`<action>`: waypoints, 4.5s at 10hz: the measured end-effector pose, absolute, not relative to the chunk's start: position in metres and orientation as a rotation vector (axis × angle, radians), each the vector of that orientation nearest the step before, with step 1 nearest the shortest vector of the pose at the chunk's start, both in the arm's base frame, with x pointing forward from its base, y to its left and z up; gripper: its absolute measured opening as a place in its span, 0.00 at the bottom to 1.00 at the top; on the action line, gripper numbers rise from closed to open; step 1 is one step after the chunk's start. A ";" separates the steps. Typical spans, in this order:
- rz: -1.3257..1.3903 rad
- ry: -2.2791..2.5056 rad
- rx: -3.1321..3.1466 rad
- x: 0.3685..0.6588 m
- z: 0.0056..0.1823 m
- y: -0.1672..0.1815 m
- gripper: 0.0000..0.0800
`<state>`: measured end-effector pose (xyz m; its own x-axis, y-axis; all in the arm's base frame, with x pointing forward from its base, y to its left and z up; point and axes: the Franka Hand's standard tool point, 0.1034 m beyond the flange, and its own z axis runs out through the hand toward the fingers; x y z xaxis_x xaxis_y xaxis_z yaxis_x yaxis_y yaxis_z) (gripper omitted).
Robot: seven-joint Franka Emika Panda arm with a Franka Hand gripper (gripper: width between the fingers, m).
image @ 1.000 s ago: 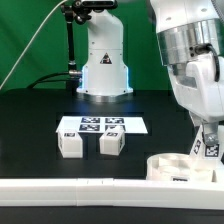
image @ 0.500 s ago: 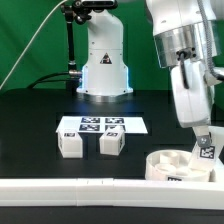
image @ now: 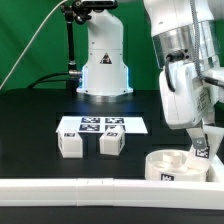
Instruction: Assemble stool
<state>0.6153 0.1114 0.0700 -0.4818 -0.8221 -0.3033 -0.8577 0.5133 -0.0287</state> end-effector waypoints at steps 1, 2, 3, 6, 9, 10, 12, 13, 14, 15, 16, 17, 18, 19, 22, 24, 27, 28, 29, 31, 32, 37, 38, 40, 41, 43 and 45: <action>0.182 2.456 -1.455 0.615 0.071 0.111 0.75; 0.200 2.376 -1.593 0.612 0.079 0.106 0.80; 0.205 2.319 -1.669 0.613 0.090 0.102 0.81; 0.135 2.167 -1.806 0.623 0.100 0.060 0.81; 0.138 2.159 -1.819 0.621 0.098 0.064 0.81; 0.138 2.158 -1.821 0.621 0.098 0.065 0.81; 0.089 1.968 -2.053 0.621 0.095 0.059 0.81; 0.053 1.812 -2.214 0.622 0.096 0.052 0.81; 0.020 1.709 -2.306 0.622 0.097 0.051 0.81; 0.000 1.659 -2.357 0.621 0.096 0.053 0.81; -0.009 1.595 -2.401 0.621 0.096 0.053 0.81; -0.025 1.492 -2.468 0.621 0.096 0.052 0.81; -0.034 1.432 -2.503 0.621 0.095 0.052 0.81; -0.051 1.316 -2.568 0.621 0.095 0.052 0.81; -0.086 0.957 -2.756 0.615 0.087 0.040 0.81; -0.099 0.808 -2.867 0.606 0.081 0.020 0.81; -0.085 0.657 -2.945 0.592 0.071 -0.012 0.81; -0.085 0.655 -2.945 0.593 0.072 -0.010 0.81; -0.084 0.652 -2.945 0.593 0.071 -0.009 0.81; -0.080 0.667 -2.954 0.584 0.063 -0.018 0.81; -0.087 0.678 -2.970 0.565 0.052 -0.023 0.81; -0.055 0.693 -2.988 0.527 0.038 -0.029 0.81; 0.069 0.696 -2.967 0.520 0.037 -0.028 0.81; 0.263 0.701 -2.917 0.523 0.038 -0.029 0.81; 0.388 0.698 -2.881 0.520 0.038 -0.028 0.81; 0.554 0.690 -2.822 0.523 0.040 -0.030 0.81; 0.735 0.661 -2.766 0.508 0.030 -0.025 0.81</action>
Offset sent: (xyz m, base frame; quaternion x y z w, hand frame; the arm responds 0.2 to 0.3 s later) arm -0.0021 -0.0277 0.0301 -0.0108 -0.0232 -0.1748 0.9843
